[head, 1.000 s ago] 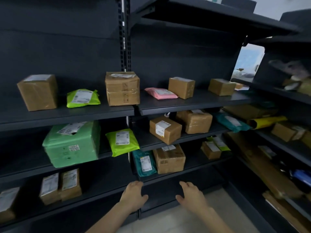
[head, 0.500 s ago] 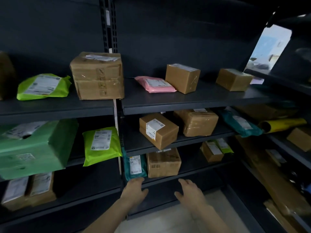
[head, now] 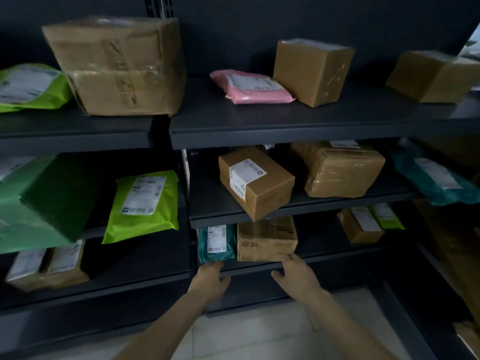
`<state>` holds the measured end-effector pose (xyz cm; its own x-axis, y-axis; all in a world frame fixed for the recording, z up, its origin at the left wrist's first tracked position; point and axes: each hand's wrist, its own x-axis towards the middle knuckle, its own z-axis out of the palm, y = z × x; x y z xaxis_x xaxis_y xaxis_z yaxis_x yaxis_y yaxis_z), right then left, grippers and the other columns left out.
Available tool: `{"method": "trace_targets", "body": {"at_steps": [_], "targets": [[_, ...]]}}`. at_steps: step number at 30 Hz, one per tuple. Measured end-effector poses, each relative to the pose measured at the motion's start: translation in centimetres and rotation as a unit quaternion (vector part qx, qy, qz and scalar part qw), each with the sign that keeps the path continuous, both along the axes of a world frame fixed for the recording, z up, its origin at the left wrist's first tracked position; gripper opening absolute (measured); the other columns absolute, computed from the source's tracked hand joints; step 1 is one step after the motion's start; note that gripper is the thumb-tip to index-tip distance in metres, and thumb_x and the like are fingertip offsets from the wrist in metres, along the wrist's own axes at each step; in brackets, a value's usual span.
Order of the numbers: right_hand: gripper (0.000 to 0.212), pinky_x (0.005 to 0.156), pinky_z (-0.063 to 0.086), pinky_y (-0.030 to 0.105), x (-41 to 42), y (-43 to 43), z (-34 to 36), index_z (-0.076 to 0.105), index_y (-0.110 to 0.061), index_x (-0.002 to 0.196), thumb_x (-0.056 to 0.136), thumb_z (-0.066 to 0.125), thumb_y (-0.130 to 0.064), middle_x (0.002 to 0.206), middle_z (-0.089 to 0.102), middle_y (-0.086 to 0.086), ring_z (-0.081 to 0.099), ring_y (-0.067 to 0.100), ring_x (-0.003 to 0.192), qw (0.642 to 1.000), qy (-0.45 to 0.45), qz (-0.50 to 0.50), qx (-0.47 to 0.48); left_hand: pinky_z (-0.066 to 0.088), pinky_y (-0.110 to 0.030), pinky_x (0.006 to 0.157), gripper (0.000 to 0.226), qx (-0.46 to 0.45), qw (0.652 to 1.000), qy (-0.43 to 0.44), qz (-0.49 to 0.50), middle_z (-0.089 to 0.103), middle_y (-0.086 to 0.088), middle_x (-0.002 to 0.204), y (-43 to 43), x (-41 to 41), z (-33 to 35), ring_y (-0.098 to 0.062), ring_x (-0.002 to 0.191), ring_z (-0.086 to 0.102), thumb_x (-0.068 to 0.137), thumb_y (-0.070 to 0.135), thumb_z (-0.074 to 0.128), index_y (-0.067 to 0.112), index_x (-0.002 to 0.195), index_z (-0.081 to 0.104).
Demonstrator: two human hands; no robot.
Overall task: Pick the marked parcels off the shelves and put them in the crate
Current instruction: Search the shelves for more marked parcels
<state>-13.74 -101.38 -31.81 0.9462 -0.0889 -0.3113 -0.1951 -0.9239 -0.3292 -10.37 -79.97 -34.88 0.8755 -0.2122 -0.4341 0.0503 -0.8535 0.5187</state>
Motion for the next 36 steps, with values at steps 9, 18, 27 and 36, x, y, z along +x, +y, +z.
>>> {"method": "trace_targets", "body": {"at_steps": [9, 18, 27, 36], "targets": [[0.057, 0.113, 0.026, 0.041, 9.3, -2.3, -15.5, 0.02, -0.024, 0.147, 0.095, 0.04, -0.04, 0.156, 0.017, 0.002, 0.02, 0.025, 0.141, 0.982, -0.16, 0.061, -0.075, 0.046, -0.032, 0.09, 0.039, 0.005, 0.99, -0.039, 0.134, 0.052, -0.012, 0.128, 0.2, 8.4, -16.8, -0.027, 0.115, 0.053, 0.091, 0.017, 0.051, 0.011, 0.129, 0.046], [0.064, 0.112, 0.028, 0.043, 12.8, -2.6, -21.8, 0.044, -0.024, 0.137, 0.081, 0.062, -0.049, 0.145, 0.044, 0.003, 0.041, 0.021, 0.133, 0.912, -0.351, 0.109, -0.184, 0.048, -0.037, 0.091, 0.056, -0.006, 0.965, -0.08, 0.25, 0.055, -0.017, 0.125, 1.3, 17.4, -24.2, -0.033, 0.112, 0.056, 0.091, 0.039, 0.055, 0.003, 0.131, 0.042], [0.039, 0.091, 0.033, 0.037, 8.5, -3.7, -26.8, 0.05, -0.022, 0.115, 0.093, 0.032, -0.049, 0.114, 0.068, 0.007, 0.047, 0.022, 0.111, 0.784, -0.596, 0.117, -0.132, 0.05, -0.036, 0.071, 0.024, -0.25, 0.898, -0.133, 0.337, 0.065, -0.016, 0.092, 0.7, 18.1, -25.5, -0.032, 0.085, 0.061, 0.081, -0.004, 0.06, -0.003, 0.105, 0.059], [0.028, 0.081, 0.039, 0.036, 7.6, -3.8, -27.8, 0.054, -0.023, 0.103, 0.093, 0.032, -0.036, 0.096, 0.074, 0.009, 0.052, 0.021, 0.103, 0.683, -0.705, 0.118, -0.149, 0.051, -0.04, 0.066, 0.018, -0.556, 0.753, -0.175, 0.305, 0.063, -0.013, 0.085, 2.5, 14.6, -24.1, -0.028, 0.074, 0.059, 0.091, -0.007, 0.048, 0.01, 0.086, 0.053]]}}
